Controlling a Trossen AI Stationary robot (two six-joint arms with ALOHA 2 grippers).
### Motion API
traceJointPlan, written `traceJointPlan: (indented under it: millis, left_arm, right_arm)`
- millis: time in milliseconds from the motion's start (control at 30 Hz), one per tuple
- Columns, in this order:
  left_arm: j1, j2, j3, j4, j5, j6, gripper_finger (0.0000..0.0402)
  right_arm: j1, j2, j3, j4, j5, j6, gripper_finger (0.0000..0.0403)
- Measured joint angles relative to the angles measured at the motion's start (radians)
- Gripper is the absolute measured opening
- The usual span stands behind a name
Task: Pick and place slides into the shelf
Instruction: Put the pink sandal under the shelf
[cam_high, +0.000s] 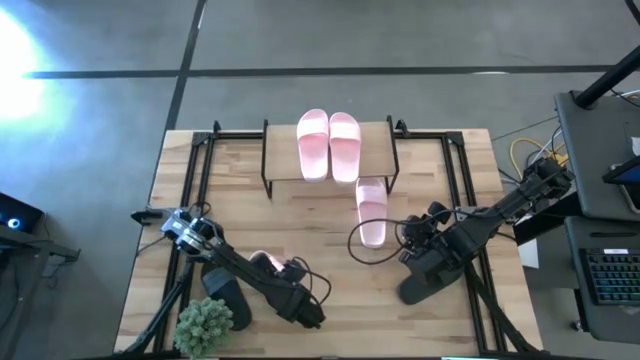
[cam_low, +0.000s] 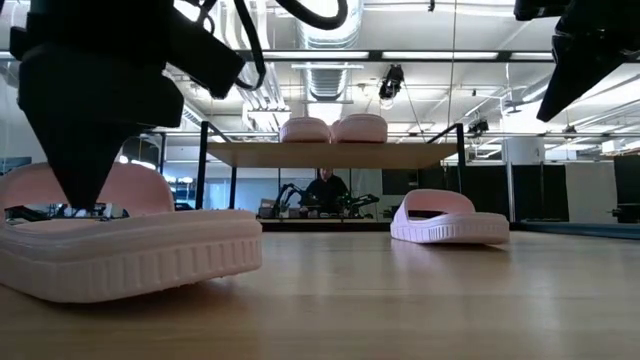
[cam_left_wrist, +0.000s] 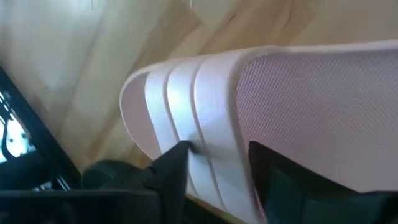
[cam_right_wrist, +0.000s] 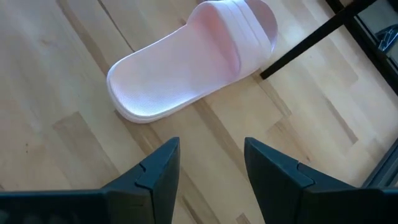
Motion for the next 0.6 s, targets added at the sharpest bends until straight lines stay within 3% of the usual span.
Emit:
traceJointPlan:
  millis: [267, 467, 600]
  left_arm:
    - [0.031, 0.000, 0.007, 0.001, -0.197, 0.160, 0.0011]
    - [0.119, 0.000, 0.031, 0.038, -0.416, 0.361, 0.0004]
    - [0.197, 0.000, 0.039, 0.192, -0.496, 0.528, 0.0002]
  right_arm:
    - [0.000, 0.000, 0.000, -0.005, 0.016, 0.048, 0.0171]
    - [0.000, 0.000, 0.000, -0.052, 0.064, 0.169, 0.0171]
    - [0.000, 0.000, 0.000, -0.076, 0.065, 0.212, 0.0171]
